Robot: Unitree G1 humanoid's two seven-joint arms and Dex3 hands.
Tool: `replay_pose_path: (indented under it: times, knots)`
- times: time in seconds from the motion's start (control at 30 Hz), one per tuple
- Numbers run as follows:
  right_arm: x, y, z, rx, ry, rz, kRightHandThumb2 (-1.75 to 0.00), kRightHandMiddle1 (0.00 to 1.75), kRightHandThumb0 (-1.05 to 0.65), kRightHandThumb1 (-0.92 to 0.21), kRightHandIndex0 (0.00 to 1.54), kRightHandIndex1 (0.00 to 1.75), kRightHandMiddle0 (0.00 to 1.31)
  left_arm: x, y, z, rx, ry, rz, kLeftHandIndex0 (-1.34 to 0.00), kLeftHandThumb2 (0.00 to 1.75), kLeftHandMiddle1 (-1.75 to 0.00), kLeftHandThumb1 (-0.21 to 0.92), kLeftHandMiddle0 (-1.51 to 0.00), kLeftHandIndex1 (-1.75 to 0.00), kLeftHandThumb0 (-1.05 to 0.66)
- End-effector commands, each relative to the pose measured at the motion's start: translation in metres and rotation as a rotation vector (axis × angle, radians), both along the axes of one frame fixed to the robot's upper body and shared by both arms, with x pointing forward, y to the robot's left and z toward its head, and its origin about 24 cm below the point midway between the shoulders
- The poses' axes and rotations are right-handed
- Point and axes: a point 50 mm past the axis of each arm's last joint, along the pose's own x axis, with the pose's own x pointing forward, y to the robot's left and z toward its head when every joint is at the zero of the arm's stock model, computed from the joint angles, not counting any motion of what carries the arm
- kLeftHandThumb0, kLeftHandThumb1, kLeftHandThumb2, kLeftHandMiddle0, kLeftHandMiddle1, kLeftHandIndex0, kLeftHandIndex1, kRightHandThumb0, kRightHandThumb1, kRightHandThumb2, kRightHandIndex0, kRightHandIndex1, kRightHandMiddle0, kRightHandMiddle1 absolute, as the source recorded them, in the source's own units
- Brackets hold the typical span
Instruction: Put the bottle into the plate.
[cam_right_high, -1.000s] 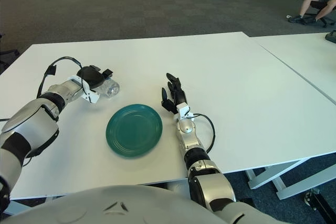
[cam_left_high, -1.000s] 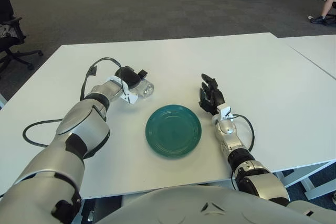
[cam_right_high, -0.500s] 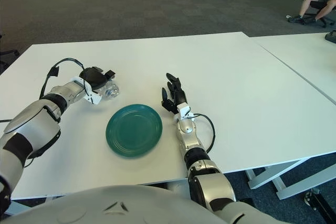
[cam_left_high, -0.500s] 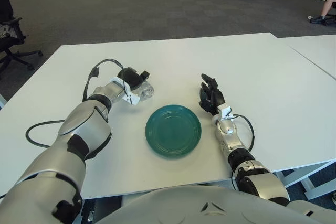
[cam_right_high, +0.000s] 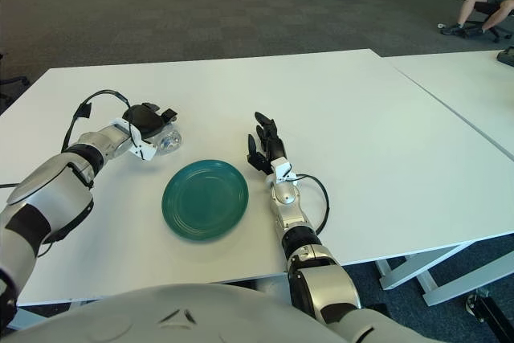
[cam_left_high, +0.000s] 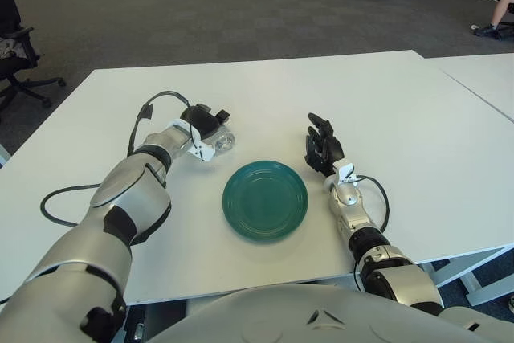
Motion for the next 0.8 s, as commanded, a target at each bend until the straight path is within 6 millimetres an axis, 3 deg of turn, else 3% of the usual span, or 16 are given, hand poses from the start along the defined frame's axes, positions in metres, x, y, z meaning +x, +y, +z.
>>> replay_pose_path:
  times: [0.0,0.03,0.1,0.17,0.2,0.23,0.3,0.37,0.47,0.6,0.77]
  knots:
    - [-0.0258,-0.0143,-0.0291,-0.032,0.128,-0.027,-0.77,0.52,-0.72,-0.92,0.25,0.00,0.00,-0.0079,0.0017,-0.0113,0.007,0.040,0.006,0.00,0.68,-0.01,0.46,-0.48,-0.85,-0.66]
    - [-0.0260,-0.0143,-0.0291,-0.030,0.127,-0.027,-0.77,0.52,-0.72,-0.92,0.25,0.00,0.00,-0.0082,0.0015,-0.0116,-0.004,0.032,0.008,0.00,0.69,-0.07,0.45,-0.50,-0.90,-0.65]
    - [-0.0262,-0.0143,-0.0288,-0.026,0.125,-0.027,-0.77,0.52,-0.71,-0.92,0.25,0.00,0.00,-0.0086,0.0009,-0.0114,-0.035,0.003,0.017,-0.02,0.72,-0.41,0.42,-0.44,-1.07,-0.61]
    - [-0.0260,-0.0145,-0.0286,-0.025,0.125,-0.027,-0.76,0.52,-0.71,-0.92,0.25,0.00,0.00,-0.0085,0.0005,-0.0108,-0.052,-0.021,0.020,-0.09,0.81,-0.86,0.37,-0.37,-1.36,-0.53]
    - [-0.0260,-0.0147,-0.0286,-0.025,0.125,-0.027,-0.76,0.52,-0.71,-0.92,0.25,0.00,0.00,-0.0085,0.0004,-0.0106,-0.054,-0.026,0.020,-0.12,0.84,-0.99,0.36,-0.36,-1.45,-0.50]
    - [-0.0259,-0.0149,-0.0286,-0.025,0.125,-0.026,-0.76,0.52,-0.71,-0.92,0.25,0.00,0.00,-0.0085,0.0002,-0.0104,-0.057,-0.040,0.019,-0.14,0.86,-1.03,0.35,-0.36,-1.48,-0.49]
    - [-0.0260,-0.0149,-0.0286,-0.022,0.125,-0.026,-0.76,0.52,-0.71,-0.92,0.25,0.00,0.00,-0.0090,-0.0001,-0.0101,-0.062,-0.071,0.014,-0.38,0.99,-1.34,0.38,-0.49,-1.52,-0.20]
    - [-0.0262,-0.0151,-0.0287,-0.019,0.125,-0.025,-0.76,0.52,-0.70,-0.92,0.25,0.00,0.00,-0.0097,-0.0005,-0.0102,-0.069,-0.090,0.007,-0.47,1.10,-1.52,0.36,-0.53,-1.51,-0.11]
    - [-0.0262,-0.0152,-0.0288,-0.014,0.126,-0.024,-0.75,0.52,-0.70,-0.92,0.25,0.00,0.00,-0.0105,-0.0009,-0.0107,-0.074,-0.104,0.001,-0.55,1.20,-1.67,0.32,-0.58,-1.48,-0.04]
    - [-0.0260,-0.0155,-0.0287,-0.009,0.127,-0.025,-0.74,0.53,-0.70,-0.92,0.25,0.00,0.00,-0.0107,-0.0018,-0.0109,-0.080,-0.114,0.003,-0.66,1.33,-1.73,0.22,-0.66,-1.43,-0.01]
    - [-0.0258,-0.0160,-0.0285,-0.010,0.126,-0.021,-0.74,0.54,-0.69,-0.92,0.25,0.00,0.00,-0.0099,-0.0024,-0.0098,-0.123,-0.124,0.027,-0.62,1.47,-1.74,0.14,-0.71,-1.60,-0.01]
